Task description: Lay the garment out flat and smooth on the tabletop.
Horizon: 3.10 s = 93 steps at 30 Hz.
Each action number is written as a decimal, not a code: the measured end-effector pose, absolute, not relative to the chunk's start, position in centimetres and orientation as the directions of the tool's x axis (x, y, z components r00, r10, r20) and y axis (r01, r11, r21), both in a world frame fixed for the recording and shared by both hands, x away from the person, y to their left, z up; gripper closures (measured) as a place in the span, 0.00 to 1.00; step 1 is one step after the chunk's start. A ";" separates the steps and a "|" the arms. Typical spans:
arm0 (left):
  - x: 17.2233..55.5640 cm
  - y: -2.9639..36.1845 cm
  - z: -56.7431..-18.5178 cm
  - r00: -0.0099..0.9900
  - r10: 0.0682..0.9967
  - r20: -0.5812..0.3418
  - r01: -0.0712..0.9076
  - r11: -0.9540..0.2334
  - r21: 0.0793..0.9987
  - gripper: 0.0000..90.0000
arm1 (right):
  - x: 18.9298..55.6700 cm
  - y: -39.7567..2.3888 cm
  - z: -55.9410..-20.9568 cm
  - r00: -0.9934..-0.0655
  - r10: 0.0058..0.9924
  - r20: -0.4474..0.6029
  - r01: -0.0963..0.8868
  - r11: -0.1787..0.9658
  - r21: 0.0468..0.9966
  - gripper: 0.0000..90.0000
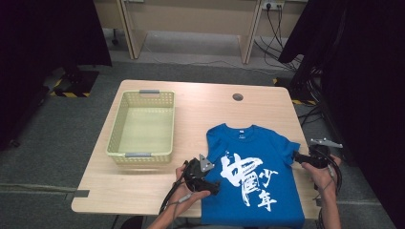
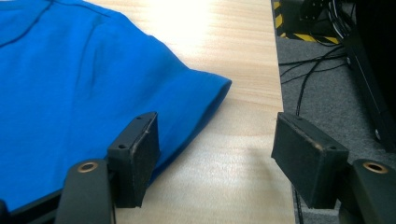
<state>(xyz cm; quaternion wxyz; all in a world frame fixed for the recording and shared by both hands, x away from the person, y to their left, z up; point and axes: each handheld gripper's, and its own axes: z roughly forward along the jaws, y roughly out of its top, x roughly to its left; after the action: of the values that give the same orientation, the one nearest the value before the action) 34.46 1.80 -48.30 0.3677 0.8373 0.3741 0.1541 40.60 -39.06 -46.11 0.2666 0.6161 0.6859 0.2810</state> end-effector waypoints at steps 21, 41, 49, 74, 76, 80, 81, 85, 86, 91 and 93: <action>34.5 1.8 -48.3 0.672 0.740 -0.017 0.514 -0.449 0.731 0.06 | 40.2 -30.6 -45.4 -0.395 0.918 0.035 0.649 0.251 0.718 0.33; 34.4 1.8 -48.3 0.668 0.744 -0.017 0.516 -0.447 0.730 0.06 | 38.6 -35.9 -45.5 -0.281 0.959 0.027 0.666 0.175 0.725 0.34; 34.4 1.8 -48.3 0.667 0.745 -0.019 0.518 -0.444 0.731 0.06 | 38.5 -32.2 -45.7 -0.391 0.919 0.041 0.650 0.245 0.719 0.32; 40.1 0.3 -48.0 0.588 0.806 0.069 0.461 -0.404 0.790 0.86 | 37.3 -28.4 -47.0 -0.508 0.861 0.009 0.638 0.369 0.675 0.28; 40.2 1.0 -47.9 0.575 0.813 0.092 0.458 -0.412 0.788 0.88 | 37.3 -28.4 -47.1 -0.506 0.863 0.006 0.638 0.369 0.676 0.28; 39.8 2.4 -47.7 0.537 0.838 0.100 0.465 -0.393 0.793 0.90 | 37.3 -28.4 -47.1 -0.507 0.862 0.006 0.634 0.369 0.679 0.28; 39.7 2.7 -47.7 0.531 0.842 0.099 0.467 -0.387 0.795 0.90 | 37.2 -28.4 -47.1 -0.506 0.863 0.005 0.634 0.368 0.680 0.28; 39.0 3.4 -47.7 0.502 0.857 0.113 0.466 -0.379 0.799 0.88 | 37.2 -28.4 -47.1 -0.506 0.862 0.005 0.634 0.368 0.680 0.28; 38.8 3.5 -47.7 0.497 0.859 0.124 0.463 -0.384 0.799 0.86 | 37.2 -28.4 -47.1 -0.505 0.863 0.005 0.635 0.367 0.680 0.27; 38.1 4.3 -47.3 0.468 0.876 0.116 0.469 -0.358 0.807 0.76 | 37.2 -28.4 -47.1 -0.503 0.864 0.004 0.634 0.366 0.681 0.27; 37.7 4.7 -47.2 0.469 0.876 0.108 0.476 -0.354 0.805 0.73 | 37.2 -28.3 -47.2 -0.502 0.865 0.005 0.635 0.364 0.682 0.27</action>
<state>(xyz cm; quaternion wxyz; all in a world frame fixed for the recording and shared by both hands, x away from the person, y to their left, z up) 37.71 4.72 -47.18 0.3644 0.7758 0.4359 0.2746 37.19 -28.32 -47.15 0.1810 0.4653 0.8058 0.3185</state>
